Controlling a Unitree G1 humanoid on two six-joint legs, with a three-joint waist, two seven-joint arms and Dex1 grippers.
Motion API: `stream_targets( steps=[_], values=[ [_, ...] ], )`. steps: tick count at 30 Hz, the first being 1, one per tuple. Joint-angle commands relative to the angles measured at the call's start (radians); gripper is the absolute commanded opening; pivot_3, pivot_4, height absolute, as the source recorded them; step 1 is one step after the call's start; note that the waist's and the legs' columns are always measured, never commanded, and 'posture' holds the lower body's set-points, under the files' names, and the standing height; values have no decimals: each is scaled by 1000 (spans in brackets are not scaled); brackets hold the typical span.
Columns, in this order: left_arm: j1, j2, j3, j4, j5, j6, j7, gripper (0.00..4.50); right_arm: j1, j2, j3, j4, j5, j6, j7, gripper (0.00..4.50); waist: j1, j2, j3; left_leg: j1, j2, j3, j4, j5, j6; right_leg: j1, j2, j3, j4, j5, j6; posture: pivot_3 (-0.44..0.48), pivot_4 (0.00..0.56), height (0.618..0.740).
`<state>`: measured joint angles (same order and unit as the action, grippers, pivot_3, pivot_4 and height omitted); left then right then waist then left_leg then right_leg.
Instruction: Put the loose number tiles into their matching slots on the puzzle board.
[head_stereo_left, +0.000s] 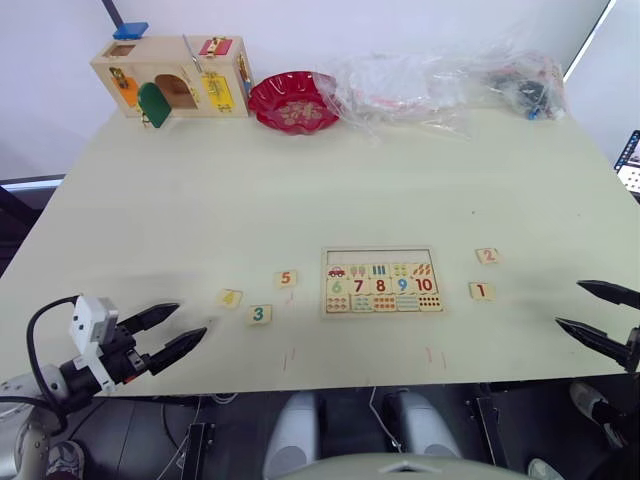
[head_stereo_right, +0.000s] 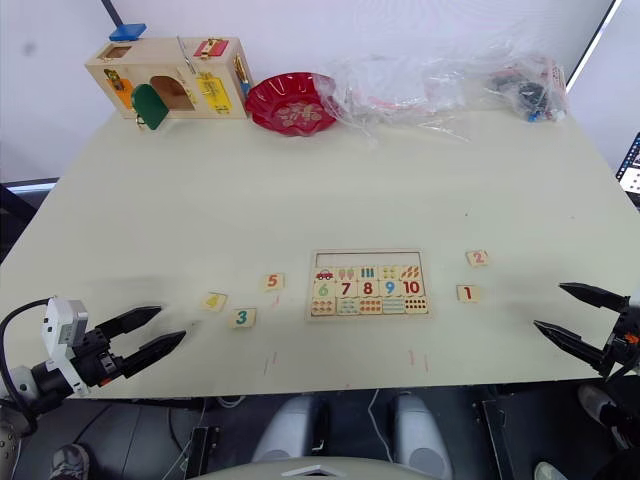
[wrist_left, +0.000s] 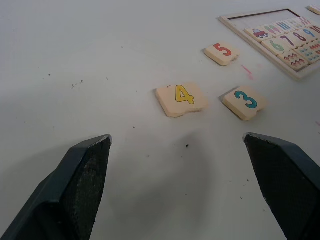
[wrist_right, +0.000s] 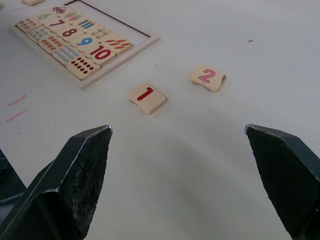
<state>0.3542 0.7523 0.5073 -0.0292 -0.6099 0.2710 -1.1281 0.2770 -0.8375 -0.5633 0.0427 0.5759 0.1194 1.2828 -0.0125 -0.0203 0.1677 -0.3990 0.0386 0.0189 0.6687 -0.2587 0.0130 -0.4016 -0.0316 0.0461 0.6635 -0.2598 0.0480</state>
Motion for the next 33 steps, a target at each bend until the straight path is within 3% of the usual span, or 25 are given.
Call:
stream_targets(
  steps=[1,12,19,23,25,33],
  values=[
    [-15,9,19,-47,-27,21,5,4500,-10,5,-14,-14,15,-10,3,4461,0,0,0,0,0,0,0,0,0,0,0,0,0,0,0,0,150,740],
    [-91,5,19,-135,-91,108,39,4500,-28,24,4,-53,22,7,-7,4461,-4,0,0,0,0,1,0,0,0,0,1,1,0,1,3,0,150,740],
    [-92,4,1,-207,-162,81,-115,4500,-103,-25,88,-113,-4,71,-19,4461,-1,0,0,0,0,1,0,0,0,0,1,1,0,1,2,0,150,740],
    [-113,-41,17,-151,-186,-46,-278,4500,-168,-56,170,-116,-65,64,-30,4461,-1,0,0,0,-1,1,0,0,0,0,1,1,0,1,2,0,150,740],
    [-109,-14,3,-108,-185,-51,-369,4500,-223,-77,228,-110,-113,70,-46,4461,-3,0,0,0,-1,1,0,0,0,0,1,1,0,1,2,0,150,740],
    [-118,-13,-5,-29,-192,-74,-447,4500,-410,-99,414,43,-207,31,38,4461,1,0,0,0,0,2,0,0,0,-1,2,1,0,2,2,0,150,740]
  ],
)
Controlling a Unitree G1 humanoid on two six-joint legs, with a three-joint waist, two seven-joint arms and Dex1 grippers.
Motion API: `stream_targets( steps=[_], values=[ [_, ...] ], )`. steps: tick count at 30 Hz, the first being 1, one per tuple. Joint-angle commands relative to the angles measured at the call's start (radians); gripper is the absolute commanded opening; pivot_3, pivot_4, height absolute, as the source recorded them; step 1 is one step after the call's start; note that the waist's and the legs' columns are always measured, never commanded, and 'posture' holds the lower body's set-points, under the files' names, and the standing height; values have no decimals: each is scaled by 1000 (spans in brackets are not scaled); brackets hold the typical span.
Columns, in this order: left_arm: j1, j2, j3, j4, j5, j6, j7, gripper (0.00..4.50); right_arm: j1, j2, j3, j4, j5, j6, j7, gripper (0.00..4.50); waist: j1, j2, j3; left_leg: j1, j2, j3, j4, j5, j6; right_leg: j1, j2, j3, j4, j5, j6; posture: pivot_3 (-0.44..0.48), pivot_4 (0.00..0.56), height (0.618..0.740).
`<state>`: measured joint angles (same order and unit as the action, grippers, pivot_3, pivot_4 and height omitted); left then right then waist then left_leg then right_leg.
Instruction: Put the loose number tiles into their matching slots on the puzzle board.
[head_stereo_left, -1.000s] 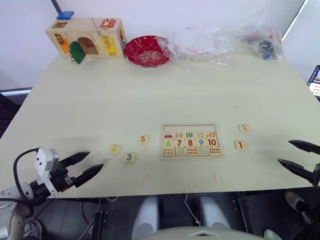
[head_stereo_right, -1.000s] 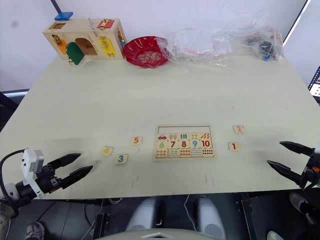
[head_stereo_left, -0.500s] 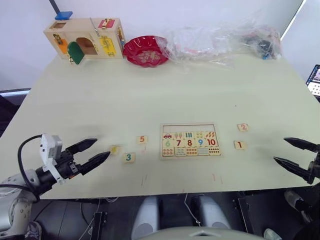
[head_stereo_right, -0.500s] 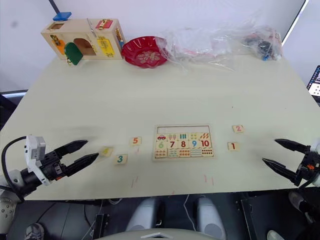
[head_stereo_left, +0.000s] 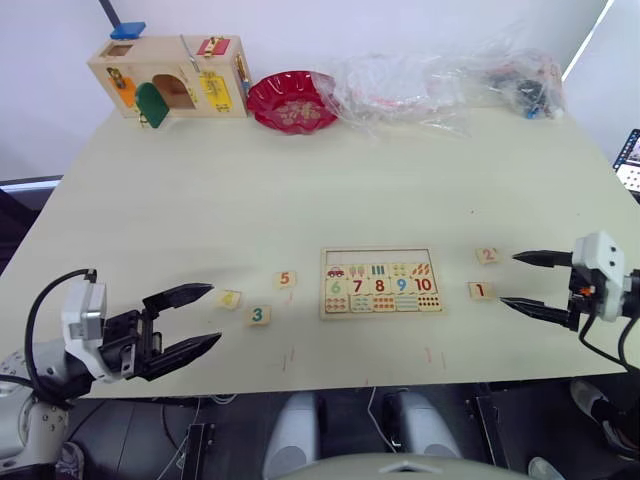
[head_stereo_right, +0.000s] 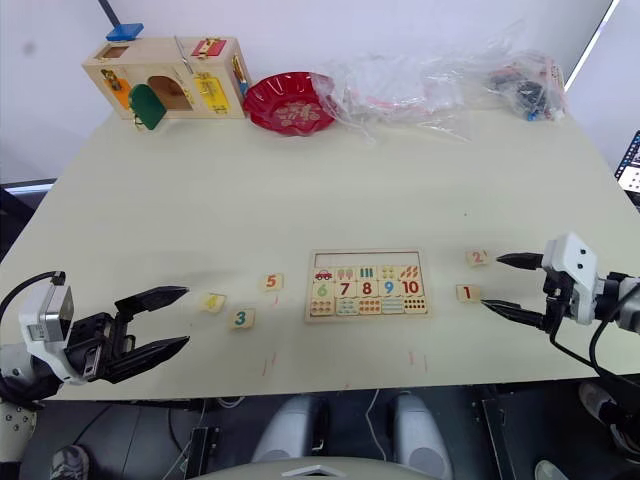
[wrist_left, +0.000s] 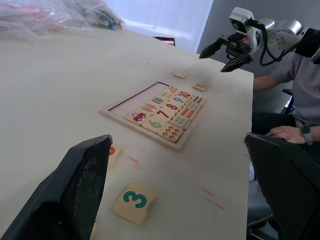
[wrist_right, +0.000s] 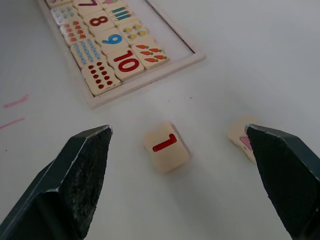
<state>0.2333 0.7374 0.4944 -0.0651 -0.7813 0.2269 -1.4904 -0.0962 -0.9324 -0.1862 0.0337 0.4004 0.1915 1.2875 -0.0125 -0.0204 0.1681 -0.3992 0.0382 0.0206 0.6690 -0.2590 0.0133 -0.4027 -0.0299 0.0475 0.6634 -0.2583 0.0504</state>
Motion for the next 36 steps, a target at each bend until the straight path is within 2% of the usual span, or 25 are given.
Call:
stream_targets(
  steps=[1,8,11,21,28,36],
  values=[
    [7,3,8,17,-18,-37,-94,4500,-67,4,70,85,-54,-62,45,4461,0,0,0,0,0,0,0,0,0,0,0,0,0,0,0,0,150,740],
    [30,11,12,22,-31,-50,-98,4500,-176,37,168,222,-105,-129,108,4461,-2,0,0,0,0,0,0,0,0,0,0,0,0,0,0,0,150,740],
    [46,12,16,15,-37,-56,-111,4500,-206,53,192,276,-134,-176,107,3817,-2,0,0,0,1,0,0,0,0,0,-1,0,0,0,0,0,150,740],
    [45,17,9,2,-40,-61,-95,4500,-248,74,215,383,-175,-253,120,3817,-2,0,0,0,0,0,0,0,0,0,-1,0,0,0,0,0,150,740],
    [45,19,10,-8,-41,-54,-83,4500,-232,72,203,384,-165,-260,127,3817,-1,0,0,0,0,0,0,0,0,0,-1,0,0,0,0,0,150,740],
    [10,46,6,-179,-109,82,41,4500,-234,70,208,392,-165,-280,142,3817,-1,0,0,0,1,0,0,0,0,0,-1,0,1,0,0,0,150,740]
  ],
)
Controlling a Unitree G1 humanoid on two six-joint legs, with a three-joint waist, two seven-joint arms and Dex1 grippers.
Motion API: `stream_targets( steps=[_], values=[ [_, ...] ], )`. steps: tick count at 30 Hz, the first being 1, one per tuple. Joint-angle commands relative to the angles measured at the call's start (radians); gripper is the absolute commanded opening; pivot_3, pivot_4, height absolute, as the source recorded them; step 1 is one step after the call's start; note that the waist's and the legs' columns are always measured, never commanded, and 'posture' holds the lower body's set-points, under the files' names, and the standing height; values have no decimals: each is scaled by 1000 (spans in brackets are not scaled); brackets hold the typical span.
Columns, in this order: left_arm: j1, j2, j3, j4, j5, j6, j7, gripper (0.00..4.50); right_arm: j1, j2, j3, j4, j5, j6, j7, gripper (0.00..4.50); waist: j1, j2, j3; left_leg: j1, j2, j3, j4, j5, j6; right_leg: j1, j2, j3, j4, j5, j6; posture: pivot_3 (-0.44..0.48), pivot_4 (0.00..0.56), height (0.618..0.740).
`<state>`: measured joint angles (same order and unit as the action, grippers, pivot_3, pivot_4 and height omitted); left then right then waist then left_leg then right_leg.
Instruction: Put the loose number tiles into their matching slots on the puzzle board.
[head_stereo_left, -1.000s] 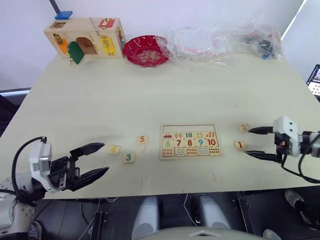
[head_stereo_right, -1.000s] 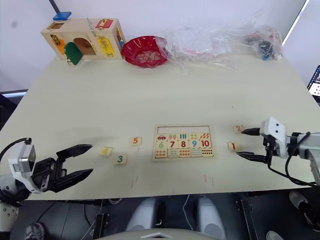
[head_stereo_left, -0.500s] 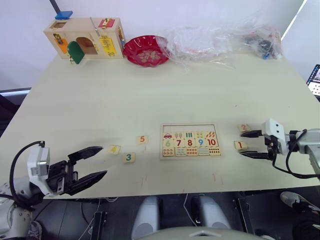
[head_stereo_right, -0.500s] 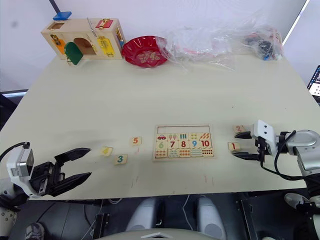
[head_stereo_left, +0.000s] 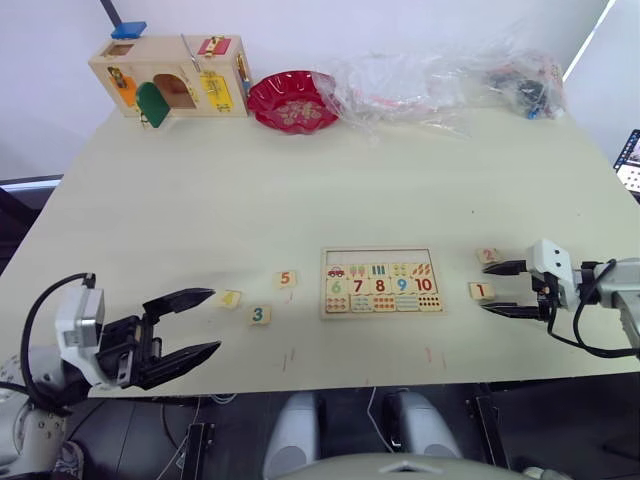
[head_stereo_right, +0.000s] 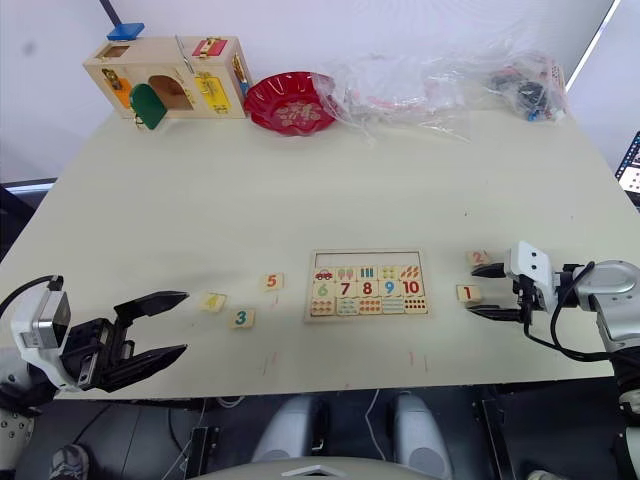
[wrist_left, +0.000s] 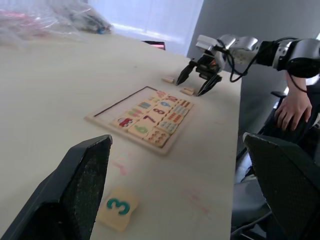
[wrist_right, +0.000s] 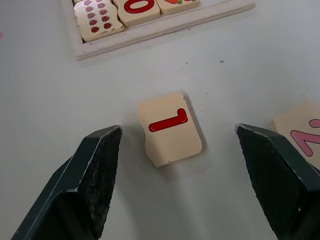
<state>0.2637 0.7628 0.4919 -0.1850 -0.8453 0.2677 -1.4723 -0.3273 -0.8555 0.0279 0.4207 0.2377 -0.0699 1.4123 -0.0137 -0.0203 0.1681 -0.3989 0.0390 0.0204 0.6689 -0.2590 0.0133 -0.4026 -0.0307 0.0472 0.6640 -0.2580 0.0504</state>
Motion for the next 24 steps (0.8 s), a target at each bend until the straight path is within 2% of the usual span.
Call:
stream_targets(
  steps=[1,8,15,16,17,18,21,22,24],
  values=[
    [-30,22,7,-60,-46,51,28,4500,-8,-5,-5,9,-4,-21,18,3817,0,0,0,0,0,0,0,0,0,0,0,0,0,0,0,0,150,740],
    [-125,22,-49,-18,-3,71,53,4500,-30,3,-7,11,3,-11,22,3817,-1,0,0,0,-1,0,0,0,0,0,1,0,0,0,0,0,150,740],
    [-134,16,-63,-24,8,71,60,4500,-26,8,-7,9,2,-9,25,3817,-2,0,0,0,-1,0,0,0,0,0,1,0,0,0,0,0,150,740],
    [-133,14,-64,-29,8,72,62,4500,-26,8,-7,8,2,-8,25,3246,-2,0,0,0,-1,0,0,0,0,0,1,0,0,0,0,0,150,740],
    [-131,13,-64,-35,8,73,65,4500,-25,7,-7,8,2,-8,26,2972,-1,0,0,0,-1,0,0,0,0,0,1,0,0,0,0,0,150,740],
    [-129,12,-64,-39,7,74,66,4500,-24,7,-8,8,2,-7,27,2394,-1,0,0,0,-1,0,0,0,0,0,1,0,0,0,0,0,150,740],
    [-116,13,-54,-33,6,65,53,4500,-20,6,-8,3,4,-6,29,1018,-1,0,0,0,-1,0,0,0,0,0,1,0,0,0,0,0,150,740],
    [-113,13,-51,-30,6,62,48,4500,-19,6,-9,2,4,-7,29,868,-1,0,0,0,-1,0,0,0,0,0,1,0,0,0,0,0,150,740],
    [-107,13,-45,-16,7,52,34,4500,-16,5,-13,-9,8,-7,27,868,-1,0,0,0,-1,0,0,0,0,0,1,0,0,0,0,0,150,740]
  ],
)
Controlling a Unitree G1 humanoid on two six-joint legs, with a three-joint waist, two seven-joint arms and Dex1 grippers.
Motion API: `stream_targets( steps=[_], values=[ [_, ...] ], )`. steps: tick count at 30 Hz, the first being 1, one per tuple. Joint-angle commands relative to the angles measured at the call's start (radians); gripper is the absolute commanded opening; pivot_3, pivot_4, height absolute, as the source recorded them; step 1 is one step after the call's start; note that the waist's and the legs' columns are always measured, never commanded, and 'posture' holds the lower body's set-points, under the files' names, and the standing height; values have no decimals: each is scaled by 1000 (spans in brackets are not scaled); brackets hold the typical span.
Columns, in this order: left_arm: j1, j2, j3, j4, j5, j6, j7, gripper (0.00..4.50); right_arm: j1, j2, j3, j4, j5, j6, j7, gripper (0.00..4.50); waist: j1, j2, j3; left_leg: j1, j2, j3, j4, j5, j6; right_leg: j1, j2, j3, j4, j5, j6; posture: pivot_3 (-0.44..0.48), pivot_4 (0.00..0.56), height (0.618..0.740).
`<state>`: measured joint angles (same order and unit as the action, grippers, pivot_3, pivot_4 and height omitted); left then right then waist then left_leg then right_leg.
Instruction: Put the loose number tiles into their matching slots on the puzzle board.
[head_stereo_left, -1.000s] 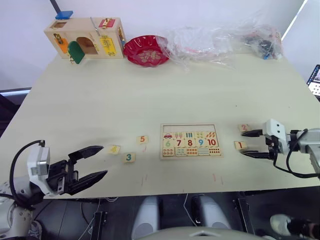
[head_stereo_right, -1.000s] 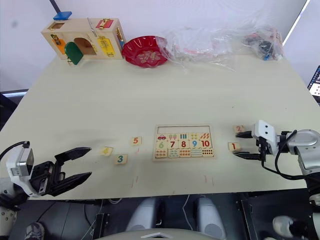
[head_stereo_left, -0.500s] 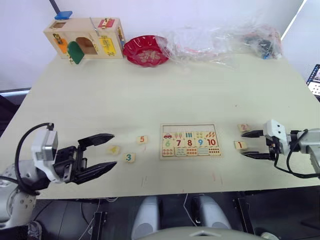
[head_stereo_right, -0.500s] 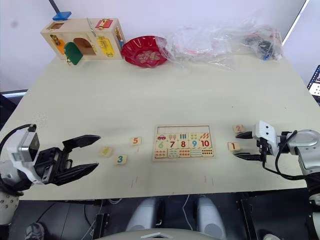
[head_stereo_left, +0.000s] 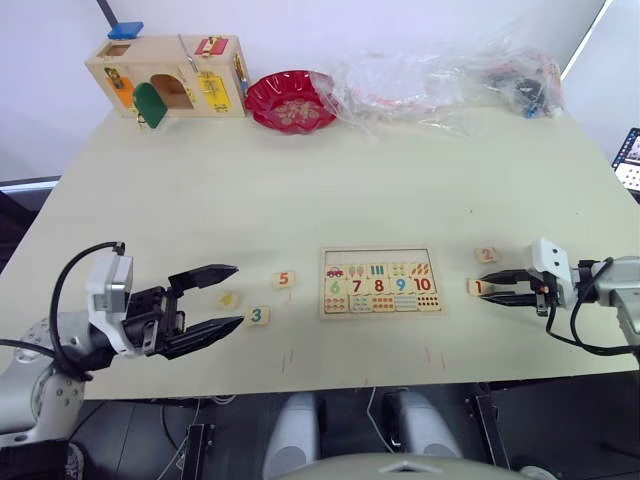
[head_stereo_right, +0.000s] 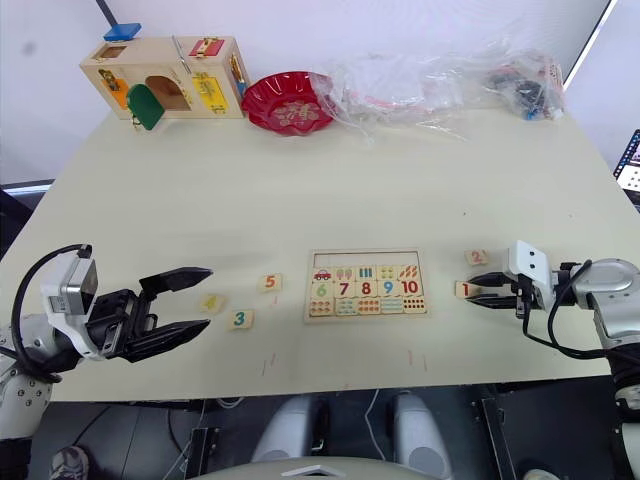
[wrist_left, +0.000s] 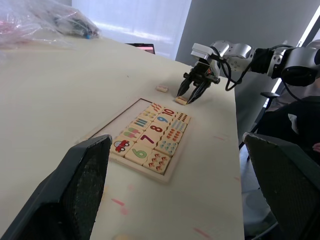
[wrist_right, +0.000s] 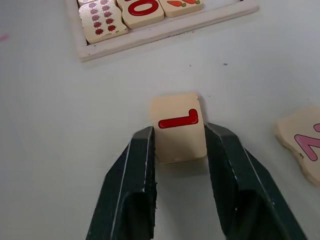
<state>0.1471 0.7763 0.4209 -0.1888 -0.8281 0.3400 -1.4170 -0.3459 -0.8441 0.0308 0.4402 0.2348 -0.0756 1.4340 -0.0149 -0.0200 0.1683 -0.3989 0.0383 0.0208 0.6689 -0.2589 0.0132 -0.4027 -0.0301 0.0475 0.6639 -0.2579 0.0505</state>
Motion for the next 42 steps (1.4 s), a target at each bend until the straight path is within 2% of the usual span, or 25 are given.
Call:
stream_targets(
  steps=[1,6,8,10,13,16,20,23,27,32,38,42],
  values=[
    [17,-3,33,11,-5,-36,-42,4500,3,-8,-20,-45,16,5,2,868,0,0,0,0,0,0,0,0,0,0,0,0,0,0,0,0,150,740],
    [75,-15,80,64,-8,-97,-108,4500,3,-26,-41,-209,34,110,-58,868,-4,1,1,0,0,0,0,0,0,0,0,0,0,0,0,0,150,740],
    [98,-17,99,78,-11,-116,-127,4500,-7,-41,-39,-327,50,208,-86,868,-3,1,1,0,1,0,0,0,0,-1,0,0,0,0,0,0,150,740],
    [102,-18,109,116,-7,-138,-145,4500,-45,-76,1,-481,70,396,-95,868,0,3,2,0,1,0,0,0,0,-1,-1,0,0,0,0,0,150,740],
    [92,-19,108,182,8,-175,-168,4500,-167,-103,106,-637,-3,617,-149,868,-2,3,2,-1,2,-2,0,0,0,-2,-1,1,1,-1,-1,0,150,740],
    [69,-22,96,255,24,-216,-188,4500,-354,-60,226,-700,-7,824,-158,868,-3,3,2,-1,2,-3,-1,0,0,-3,-1,1,1,-2,-4,0,150,740],
    [94,-27,99,263,18,-248,-197,4500,-578,63,386,-659,-49,973,-182,868,-3,3,2,-6,2,-3,-1,0,0,-8,-3,1,0,-1,-3,0,150,740],
    [105,-17,86,304,12,-292,-197,4500,-687,161,500,-545,-127,962,-211,868,-11,2,2,-12,2,-3,0,0,0,-15,-2,1,2,1,-1,0,150,740],
    [161,-12,78,349,-6,-376,-197,4500,-788,301,603,-412,-180,966,-236,868,-9,1,1,-16,1,-4,0,0,0,-16,-4,-4,0,1,-1,0,150,740],
    [188,-10,57,369,-26,-432,-197,4500,-846,410,676,-279,-235,950,-246,868,-16,1,1,-17,1,-5,0,0,0,-16,-5,-6,1,1,-1,0,150,740],
    [179,-34,75,349,-21,-418,-197,4500,-878,493,706,-206,-273,953,-253,868,-24,1,1,-17,1,-5,0,0,0,-16,-4,-7,2,1,-2,0,150,740],
    [153,-30,66,396,-18,-428,-197,4500,-875,532,714,-179,-289,956,-252,868,-27,1,1,-16,1,-5,0,0,0,-16,-3,-7,3,2,-2,0,150,740]
  ],
)
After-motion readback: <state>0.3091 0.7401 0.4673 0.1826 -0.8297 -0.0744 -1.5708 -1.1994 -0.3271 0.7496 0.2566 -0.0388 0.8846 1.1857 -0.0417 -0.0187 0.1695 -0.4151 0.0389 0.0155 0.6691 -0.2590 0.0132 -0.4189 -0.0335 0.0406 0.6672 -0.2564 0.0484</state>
